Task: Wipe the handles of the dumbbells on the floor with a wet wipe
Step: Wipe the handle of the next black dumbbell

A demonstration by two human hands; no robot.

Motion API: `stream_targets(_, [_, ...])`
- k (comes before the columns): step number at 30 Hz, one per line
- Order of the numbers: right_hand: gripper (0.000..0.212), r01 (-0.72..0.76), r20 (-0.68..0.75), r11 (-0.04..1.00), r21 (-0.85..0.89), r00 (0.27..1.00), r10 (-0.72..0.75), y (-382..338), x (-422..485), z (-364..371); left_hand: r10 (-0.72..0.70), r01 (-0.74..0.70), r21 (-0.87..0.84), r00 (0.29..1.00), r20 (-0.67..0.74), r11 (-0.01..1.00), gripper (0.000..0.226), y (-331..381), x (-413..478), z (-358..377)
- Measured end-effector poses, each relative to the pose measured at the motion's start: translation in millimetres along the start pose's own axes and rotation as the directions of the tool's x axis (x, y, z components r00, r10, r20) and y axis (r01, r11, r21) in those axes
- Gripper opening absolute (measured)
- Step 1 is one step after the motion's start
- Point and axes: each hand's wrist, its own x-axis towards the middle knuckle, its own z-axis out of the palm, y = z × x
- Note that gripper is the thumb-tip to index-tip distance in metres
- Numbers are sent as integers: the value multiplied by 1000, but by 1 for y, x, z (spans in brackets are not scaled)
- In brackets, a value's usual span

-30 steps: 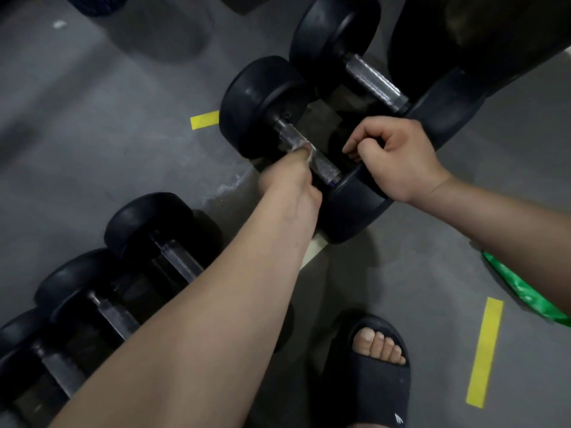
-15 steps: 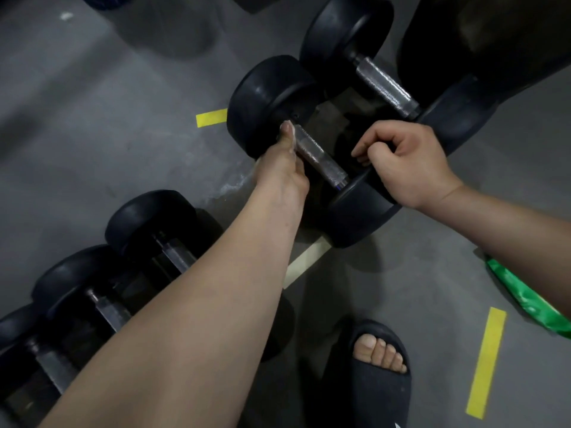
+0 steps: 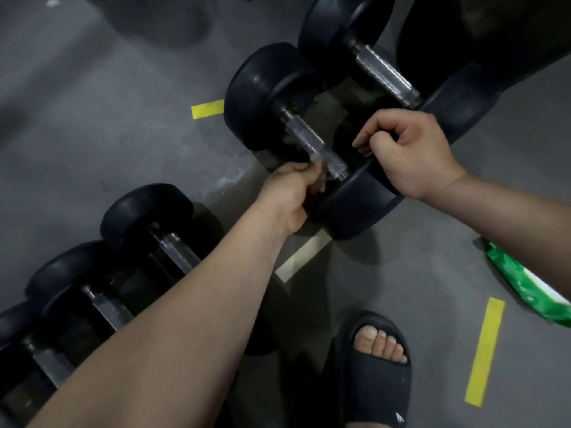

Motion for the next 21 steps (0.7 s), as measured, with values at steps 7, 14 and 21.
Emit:
stream_targets(7, [28,-1,-6,1000,-5,1000,1,-1,0,0,60,-49,107,992,-107,993,25,13,-5,4])
stream_targets(14, [28,1,1,1000,-6,1000,-1,0,0,0,73,-37,223,985,-156,974,31,8,-12,16])
stream_targets(21, [27,25,6,999,-23,1000,-24,-1,-1,-2,61,-56,430,998,3,901,27,14,-20,17])
